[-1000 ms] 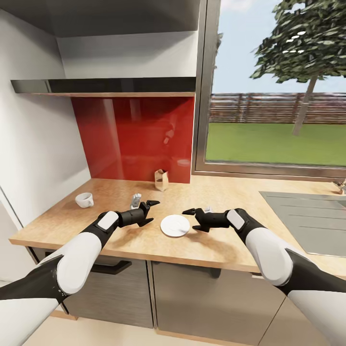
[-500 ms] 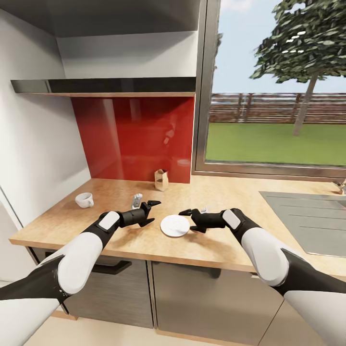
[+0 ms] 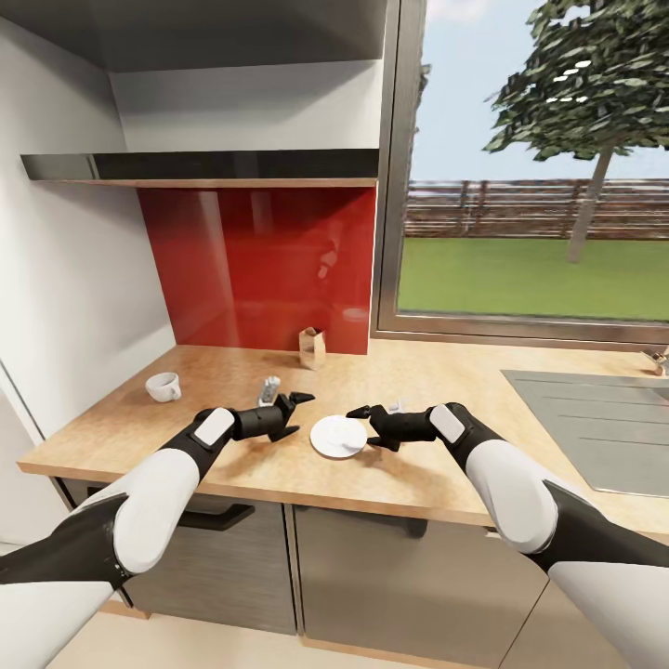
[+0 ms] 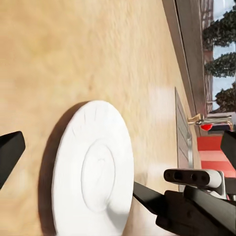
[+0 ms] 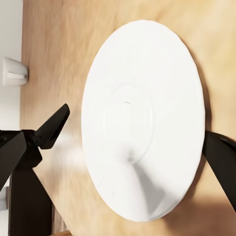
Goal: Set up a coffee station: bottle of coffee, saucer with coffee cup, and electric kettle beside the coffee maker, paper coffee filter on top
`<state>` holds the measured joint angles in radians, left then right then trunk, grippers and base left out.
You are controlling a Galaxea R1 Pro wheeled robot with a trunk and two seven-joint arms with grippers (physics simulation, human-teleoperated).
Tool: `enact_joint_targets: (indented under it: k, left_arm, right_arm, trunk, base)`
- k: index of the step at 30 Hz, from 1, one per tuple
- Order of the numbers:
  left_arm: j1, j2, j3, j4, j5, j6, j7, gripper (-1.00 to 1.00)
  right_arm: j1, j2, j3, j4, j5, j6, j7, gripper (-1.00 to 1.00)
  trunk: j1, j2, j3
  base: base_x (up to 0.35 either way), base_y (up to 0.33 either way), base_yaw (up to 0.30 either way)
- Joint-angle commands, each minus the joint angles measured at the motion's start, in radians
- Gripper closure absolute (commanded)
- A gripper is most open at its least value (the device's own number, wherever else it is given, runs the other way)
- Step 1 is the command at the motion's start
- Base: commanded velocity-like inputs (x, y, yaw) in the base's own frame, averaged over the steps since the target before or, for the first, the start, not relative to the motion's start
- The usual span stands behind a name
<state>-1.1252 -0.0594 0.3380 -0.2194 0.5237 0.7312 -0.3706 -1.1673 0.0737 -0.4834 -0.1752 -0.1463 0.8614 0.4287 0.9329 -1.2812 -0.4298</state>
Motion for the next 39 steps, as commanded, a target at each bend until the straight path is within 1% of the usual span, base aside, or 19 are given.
enact_joint_targets:
  k: [1, 8, 14, 15, 17, 19, 21, 24, 29, 33, 39]
  left_arm:
    - [-0.001, 0.000, -0.002, -0.001, -0.002, 0.007, 0.000, -1.00]
    - [-0.001, 0.000, -0.025, -0.001, -0.002, 0.011, 0.002, -1.00]
    - [0.000, -0.001, -0.063, -0.004, -0.002, 0.012, 0.008, -1.00]
    - [-0.001, -0.001, -0.080, -0.004, -0.002, 0.012, 0.014, -1.00]
    - [-0.001, -0.002, -0.101, -0.006, -0.002, 0.013, 0.030, -1.00]
    - [-0.001, -0.005, -0.109, -0.007, -0.002, 0.013, 0.043, -1.00]
    - [0.000, -0.011, -0.115, -0.008, -0.002, 0.013, 0.058, -1.00]
    - [-0.001, -0.020, -0.122, -0.010, -0.001, 0.012, 0.098, -1.00]
    - [-0.001, -0.023, -0.125, -0.011, -0.001, 0.011, 0.114, -1.00]
    - [-0.001, -0.023, -0.126, -0.012, -0.001, 0.011, 0.117, -1.00]
    - [-0.001, -0.031, -0.126, -0.012, -0.001, 0.011, 0.117, -1.00]
  right_arm:
    - [0.001, 0.000, 0.013, -0.001, 0.008, 0.004, -0.007, -1.00]
    - [0.000, 0.001, 0.013, -0.001, 0.008, 0.004, -0.007, -1.00]
    - [0.001, 0.001, 0.013, 0.000, 0.008, 0.004, -0.007, -1.00]
    - [0.001, 0.001, 0.013, 0.000, 0.008, 0.004, -0.007, -1.00]
    - [0.001, 0.001, 0.013, -0.001, 0.008, 0.004, -0.007, -1.00]
    - [0.001, 0.001, 0.013, -0.001, 0.008, 0.004, -0.007, -1.00]
    - [0.001, 0.001, 0.012, -0.001, 0.008, 0.004, -0.007, -1.00]
    - [0.001, 0.001, 0.012, -0.001, 0.008, 0.004, -0.007, -1.00]
    - [0.001, 0.001, 0.012, 0.000, 0.008, 0.004, -0.007, -1.00]
    - [0.001, 0.001, 0.012, 0.000, 0.008, 0.004, -0.007, -1.00]
    - [0.001, 0.002, 0.012, 0.000, 0.008, 0.004, -0.007, -1.00]
  trunk:
    - [0.000, -0.001, -0.001]
    - [0.000, -0.001, -0.001]
    - [0.000, -0.001, -0.001]
    - [0.000, -0.001, -0.001]
    - [0.000, -0.001, -0.001]
    - [0.000, -0.001, -0.001]
    - [0.000, -0.001, -0.001]
    - [0.000, -0.001, -0.001]
    - [0.000, -0.001, -0.001]
    - [0.000, -0.001, -0.001]
    - [0.000, -0.001, -0.001]
  base:
    - [0.000, 0.000, 0.000]
    - [0.000, 0.000, 0.000]
    - [0.000, 0.000, 0.000]
    - [0.000, 0.000, 0.000]
    - [0.000, 0.000, 0.000]
    - [0.000, 0.000, 0.000]
    - [0.000, 0.000, 0.000]
    - [0.000, 0.000, 0.000]
    - [0.000, 0.000, 0.000]
    - [0.000, 0.000, 0.000]
    - [0.000, 0.000, 0.000]
